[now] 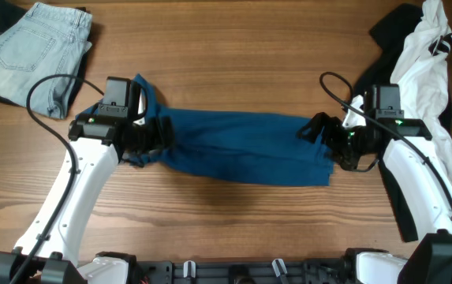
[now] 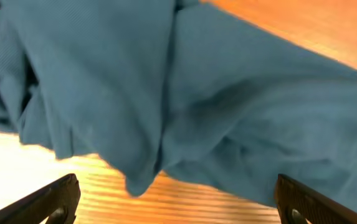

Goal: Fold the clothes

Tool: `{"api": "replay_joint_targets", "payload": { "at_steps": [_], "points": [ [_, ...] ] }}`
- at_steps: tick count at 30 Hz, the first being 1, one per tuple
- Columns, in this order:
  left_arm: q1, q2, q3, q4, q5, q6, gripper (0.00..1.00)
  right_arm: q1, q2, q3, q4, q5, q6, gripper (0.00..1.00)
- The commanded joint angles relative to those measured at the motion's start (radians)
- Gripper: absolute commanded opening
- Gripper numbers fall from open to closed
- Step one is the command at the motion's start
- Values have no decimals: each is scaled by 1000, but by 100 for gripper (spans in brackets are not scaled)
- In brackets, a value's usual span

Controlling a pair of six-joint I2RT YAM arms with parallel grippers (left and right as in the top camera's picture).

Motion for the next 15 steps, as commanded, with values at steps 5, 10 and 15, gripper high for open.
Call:
{"api": "replay_joint_targets", "payload": {
  "at_steps": [5,10,15],
  "points": [
    [-101,109,-3,49,31,8,100,-87,210,9,95,-91,-50,100],
    [-146,142,-3,102,39,8,100,-90,343,9,221,-240,-86,100],
    [-154,142,-3,108,39,8,100,-128,330,10,213,-229,-87,100]
  ]
}}
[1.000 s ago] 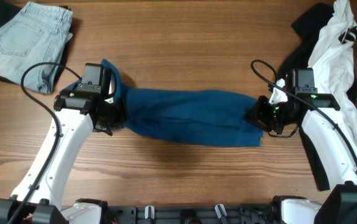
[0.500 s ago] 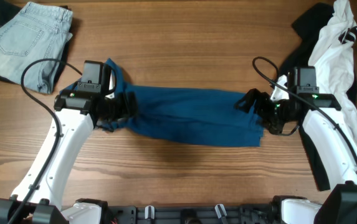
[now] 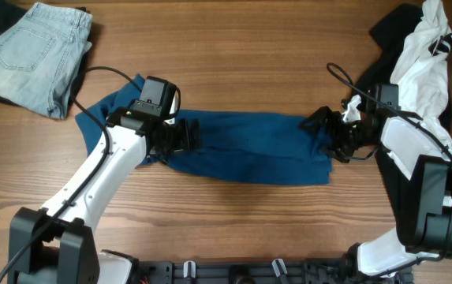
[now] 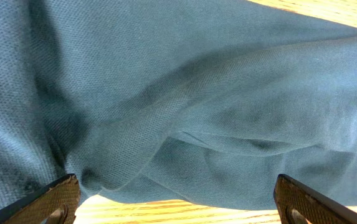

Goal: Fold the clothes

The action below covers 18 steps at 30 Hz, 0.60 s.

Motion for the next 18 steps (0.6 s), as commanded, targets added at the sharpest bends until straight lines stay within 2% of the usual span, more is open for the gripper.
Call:
{"api": "replay_joint_targets", "payload": {
  "at_steps": [1,10,15,18],
  "points": [
    [-5,3,-3,2,13,8,100,-28,-2,6,-24,-43,-31,100],
    [-5,3,-3,23,13,8,100,-102,-79,7,-198,95,-57,100],
    [-5,3,-3,28,17,8,100,-195,-164,16,-198,-128,-174,100],
    [-5,3,-3,29,20,9,100,-237,-216,36,-200,-161,-195,100]
  ]
}}
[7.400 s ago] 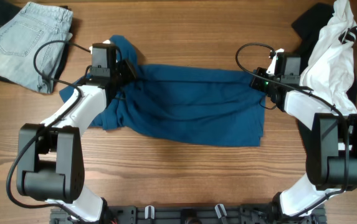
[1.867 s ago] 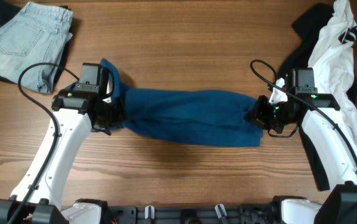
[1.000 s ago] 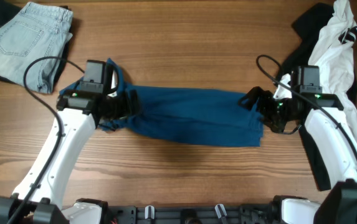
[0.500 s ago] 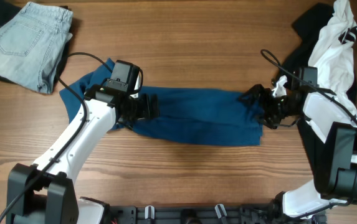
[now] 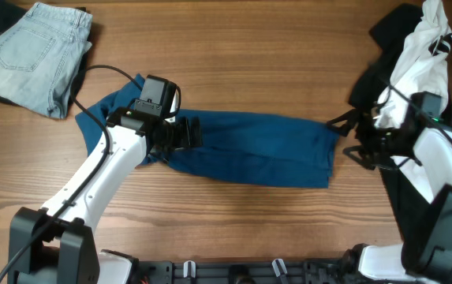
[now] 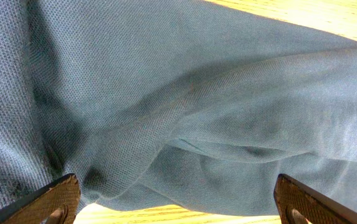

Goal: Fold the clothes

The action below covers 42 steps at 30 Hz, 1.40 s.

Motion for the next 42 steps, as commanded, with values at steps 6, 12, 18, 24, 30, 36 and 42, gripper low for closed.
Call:
{"api": "replay_joint_targets", "payload": {
  "at_steps": [6,12,18,24,30,36,42],
  "points": [
    [-5,3,-3,8,32,8,100,-51,-29,32,-3,-223,14,100],
    [-5,3,-3,18,76,8,100,-72,56,31,8,-251,-2,100],
    [-5,3,-3,33,76,8,100,-72,186,31,23,-5,-8,100],
    [-5,3,-3,32,92,8,100,-96,301,31,86,-71,26,100],
    [-5,3,-3,31,106,8,100,-109,381,31,159,-118,12,100],
    [-5,3,-3,31,116,8,100,-108,417,31,189,-167,5,100],
    [-5,3,-3,32,128,9,100,-97,422,30,199,-176,-24,100]
  ]
}}
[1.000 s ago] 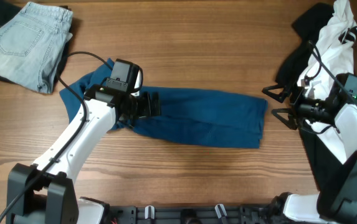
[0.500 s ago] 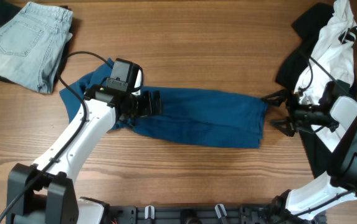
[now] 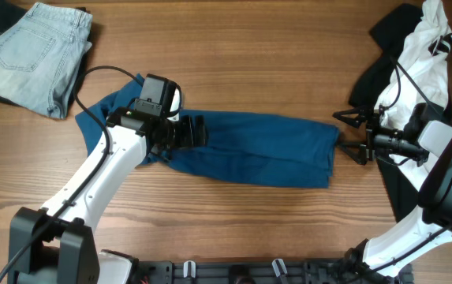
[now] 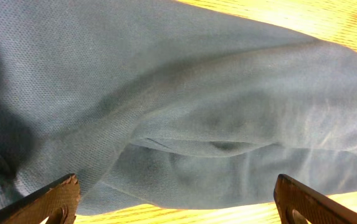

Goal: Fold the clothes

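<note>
A long blue garment [image 3: 249, 150] lies stretched left to right across the middle of the wooden table [image 3: 233, 47]. My left gripper [image 3: 196, 132] is open, low over the garment's left part, pointing right. In the left wrist view the blue cloth [image 4: 184, 106] fills the frame, and the two fingertips [image 4: 57, 198] stand wide apart at the bottom corners with nothing between them. My right gripper [image 3: 347, 134] is open just off the garment's right edge, pointing left, with nothing in it.
Folded light jeans [image 3: 32, 47] lie on a dark cloth at the back left corner. A heap of white and black clothes [image 3: 423, 59] lies along the right side, behind and under my right arm.
My left gripper has shifted slightly to the right over the cloth. My right arm has turned; its open gripper now points straight left, beside the garment's right edge. The garment lies as before.
At first both grippers were at the garment's ends, the cloth bunched at each. Then my left gripper was farther right over the cloth, with the left end spread out behind it. Later my right gripper was off the flat right end, where it stays.
</note>
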Tool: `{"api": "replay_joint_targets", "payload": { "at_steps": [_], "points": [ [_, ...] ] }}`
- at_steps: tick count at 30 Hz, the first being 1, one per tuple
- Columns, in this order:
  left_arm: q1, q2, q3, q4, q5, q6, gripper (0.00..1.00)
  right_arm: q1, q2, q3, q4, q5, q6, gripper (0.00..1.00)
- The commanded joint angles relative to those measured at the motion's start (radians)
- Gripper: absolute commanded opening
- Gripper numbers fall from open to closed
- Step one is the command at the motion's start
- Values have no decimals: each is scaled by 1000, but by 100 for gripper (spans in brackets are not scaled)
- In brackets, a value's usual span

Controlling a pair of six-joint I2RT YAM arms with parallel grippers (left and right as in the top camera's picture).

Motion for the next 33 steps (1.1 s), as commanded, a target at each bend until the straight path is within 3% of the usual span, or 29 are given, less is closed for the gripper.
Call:
{"api": "replay_joint_targets", "payload": {
  "at_steps": [1,12,13,15,17,33],
  "points": [
    [-5,3,-3,3,26,9,100,25,59,-15,27,119,-54,100],
    [-5,3,-3,3,41,9,100,198,94,-16,151,-65,-107,100],
    [-5,3,-3,2,41,9,100,211,97,-16,154,-80,-109,94],
    [-5,3,-3,2,41,13,100,226,100,-16,154,-101,-123,67],
    [-5,3,-3,3,41,13,100,229,100,-16,150,-101,-103,5],
    [-5,3,-3,2,41,16,100,129,94,-16,142,-50,-30,4]
  ]
}}
